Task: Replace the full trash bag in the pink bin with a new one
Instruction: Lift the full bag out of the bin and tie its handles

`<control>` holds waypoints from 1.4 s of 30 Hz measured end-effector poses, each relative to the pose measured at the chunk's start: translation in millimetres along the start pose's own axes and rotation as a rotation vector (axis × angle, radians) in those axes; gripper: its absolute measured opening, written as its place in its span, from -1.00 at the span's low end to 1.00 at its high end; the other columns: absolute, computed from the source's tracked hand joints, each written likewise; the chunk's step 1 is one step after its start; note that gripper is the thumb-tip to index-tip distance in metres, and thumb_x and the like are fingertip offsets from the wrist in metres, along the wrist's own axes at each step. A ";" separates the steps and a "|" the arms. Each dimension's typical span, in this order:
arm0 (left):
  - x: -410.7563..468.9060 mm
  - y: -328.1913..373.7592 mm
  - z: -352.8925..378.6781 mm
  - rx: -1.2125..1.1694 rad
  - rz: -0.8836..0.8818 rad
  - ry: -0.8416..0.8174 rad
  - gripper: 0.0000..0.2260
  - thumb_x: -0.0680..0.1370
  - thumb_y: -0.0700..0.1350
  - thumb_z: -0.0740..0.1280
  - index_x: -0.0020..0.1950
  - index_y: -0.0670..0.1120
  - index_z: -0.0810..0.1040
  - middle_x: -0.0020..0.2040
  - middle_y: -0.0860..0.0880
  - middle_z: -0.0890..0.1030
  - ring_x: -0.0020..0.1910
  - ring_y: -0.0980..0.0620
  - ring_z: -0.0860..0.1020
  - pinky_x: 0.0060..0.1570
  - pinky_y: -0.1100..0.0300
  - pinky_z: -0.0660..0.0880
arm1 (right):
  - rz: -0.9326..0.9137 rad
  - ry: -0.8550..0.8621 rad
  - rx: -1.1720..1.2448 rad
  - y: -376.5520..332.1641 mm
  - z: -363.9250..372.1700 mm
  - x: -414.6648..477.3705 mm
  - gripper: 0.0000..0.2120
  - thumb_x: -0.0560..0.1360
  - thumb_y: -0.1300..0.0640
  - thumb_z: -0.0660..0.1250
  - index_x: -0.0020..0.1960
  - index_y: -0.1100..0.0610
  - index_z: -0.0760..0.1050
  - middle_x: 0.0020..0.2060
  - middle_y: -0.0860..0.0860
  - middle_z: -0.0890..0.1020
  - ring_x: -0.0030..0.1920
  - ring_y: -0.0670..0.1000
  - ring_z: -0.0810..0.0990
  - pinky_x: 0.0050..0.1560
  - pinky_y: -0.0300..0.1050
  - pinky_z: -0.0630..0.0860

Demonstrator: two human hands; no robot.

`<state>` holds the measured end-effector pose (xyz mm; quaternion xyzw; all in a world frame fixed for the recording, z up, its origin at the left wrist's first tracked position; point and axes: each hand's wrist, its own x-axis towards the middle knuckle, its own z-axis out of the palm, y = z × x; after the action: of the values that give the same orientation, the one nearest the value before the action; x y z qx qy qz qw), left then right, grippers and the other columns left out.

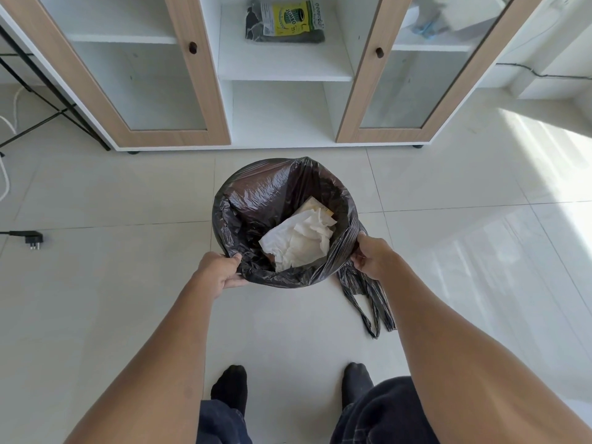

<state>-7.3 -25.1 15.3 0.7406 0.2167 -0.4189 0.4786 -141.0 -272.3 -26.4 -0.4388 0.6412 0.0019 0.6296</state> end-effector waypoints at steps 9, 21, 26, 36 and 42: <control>3.4 2.3 -9.9 0.049 -0.046 -0.056 -0.82 0.66 -0.25 0.21 0.24 -0.27 0.42 0.27 -0.28 0.54 0.20 -0.28 0.57 -0.01 -0.09 0.61 | 0.035 -0.116 -0.014 1.8 -8.0 -2.8 -0.74 0.65 0.02 0.22 -0.13 0.15 0.45 -0.31 0.04 0.45 -0.36 -0.03 0.46 -0.59 -0.28 0.40; 12.6 5.1 -37.1 0.200 -0.055 -0.060 -0.71 0.68 -0.20 0.15 0.39 -0.25 0.36 0.32 -0.26 0.51 0.28 -0.25 0.52 0.24 -0.17 0.47 | 0.311 -0.296 -0.021 10.0 -10.1 -13.1 -0.68 0.68 0.19 0.00 -0.19 0.18 0.38 -0.22 0.17 0.58 -0.26 0.07 0.52 -0.30 -0.16 0.34; 13.5 5.0 -38.5 0.208 -0.049 -0.062 -0.70 0.68 -0.20 0.14 0.40 -0.26 0.35 0.33 -0.26 0.51 0.30 -0.25 0.51 0.26 -0.18 0.45 | 0.373 -0.346 0.001 15.6 -7.7 -9.5 -0.71 0.66 0.25 0.03 -0.19 0.18 0.39 -0.16 0.15 0.60 -0.23 0.07 0.53 -0.35 -0.15 0.25; 13.5 4.7 -40.2 0.213 -0.028 -0.056 -0.68 0.68 -0.20 0.16 0.41 -0.28 0.34 0.30 -0.30 0.52 0.27 -0.28 0.52 0.24 -0.18 0.46 | 0.362 -0.387 -0.001 24.0 -20.5 -1.9 -0.69 0.60 0.45 0.14 -0.06 0.15 0.56 -0.31 0.12 0.67 -0.39 0.02 0.62 -0.44 -0.25 0.51; 14.7 4.3 -41.1 0.226 -0.020 -0.055 -0.68 0.68 -0.20 0.15 0.41 -0.29 0.34 0.31 -0.32 0.51 0.28 -0.30 0.52 0.23 -0.19 0.46 | 0.312 -0.396 -0.263 21.5 -16.6 -1.2 -0.66 0.63 0.44 0.06 -0.17 0.15 0.47 -0.26 0.06 0.54 -0.28 -0.02 0.46 -0.31 -0.25 0.37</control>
<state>21.0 8.4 13.2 0.7759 0.1622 -0.4657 0.3936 -166.8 -267.7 -33.8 -0.4039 0.5597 0.2674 0.6724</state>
